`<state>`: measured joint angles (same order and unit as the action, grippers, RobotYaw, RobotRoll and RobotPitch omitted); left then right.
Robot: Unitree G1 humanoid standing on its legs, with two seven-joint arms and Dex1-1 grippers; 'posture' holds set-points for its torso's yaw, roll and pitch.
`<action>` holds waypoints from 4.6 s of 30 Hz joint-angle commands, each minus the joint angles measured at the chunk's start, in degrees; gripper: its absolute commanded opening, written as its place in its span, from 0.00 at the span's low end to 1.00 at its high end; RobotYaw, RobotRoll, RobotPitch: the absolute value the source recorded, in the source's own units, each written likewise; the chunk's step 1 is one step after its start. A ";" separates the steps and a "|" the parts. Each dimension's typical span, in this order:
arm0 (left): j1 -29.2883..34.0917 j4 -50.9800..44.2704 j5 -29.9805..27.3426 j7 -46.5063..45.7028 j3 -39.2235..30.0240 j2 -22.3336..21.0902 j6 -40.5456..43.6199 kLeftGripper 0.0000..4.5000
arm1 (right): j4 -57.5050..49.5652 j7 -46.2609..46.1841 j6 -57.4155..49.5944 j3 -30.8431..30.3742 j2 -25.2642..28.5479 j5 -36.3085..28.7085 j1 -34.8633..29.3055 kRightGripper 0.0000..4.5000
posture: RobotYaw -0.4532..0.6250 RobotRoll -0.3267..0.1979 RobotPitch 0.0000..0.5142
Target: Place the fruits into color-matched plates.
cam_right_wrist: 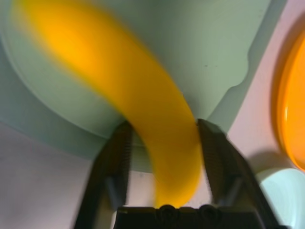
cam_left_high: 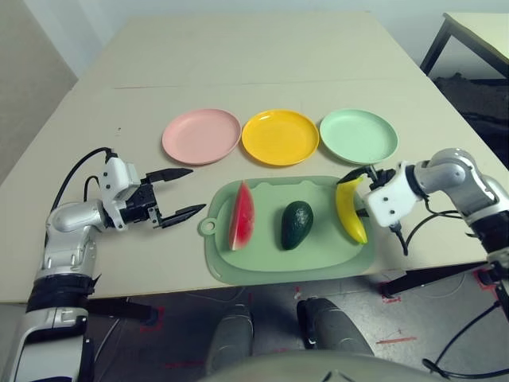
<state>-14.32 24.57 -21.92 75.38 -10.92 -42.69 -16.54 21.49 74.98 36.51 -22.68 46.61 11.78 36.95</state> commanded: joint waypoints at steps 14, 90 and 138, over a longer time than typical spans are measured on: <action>-0.21 1.73 -0.58 0.81 -0.41 -0.62 -0.58 1.00 | 1.60 6.21 -12.77 3.05 0.18 -6.96 10.63 0.37 | 0.42 0.62 0.21; -9.92 -8.19 -3.46 15.01 7.10 -2.85 11.90 1.00 | -44.24 3.56 -59.62 -2.59 -4.57 -7.88 4.53 0.99 | 0.38 0.62 0.25; -6.52 -7.77 -2.45 13.09 5.13 -5.44 8.18 1.00 | -29.14 1.06 -51.09 -10.57 -10.77 0.67 1.21 0.59 | 0.43 0.62 0.28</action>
<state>-20.42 16.19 -25.14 88.46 -5.68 -47.91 -7.60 -6.52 75.42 -14.18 -32.72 35.24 12.22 38.90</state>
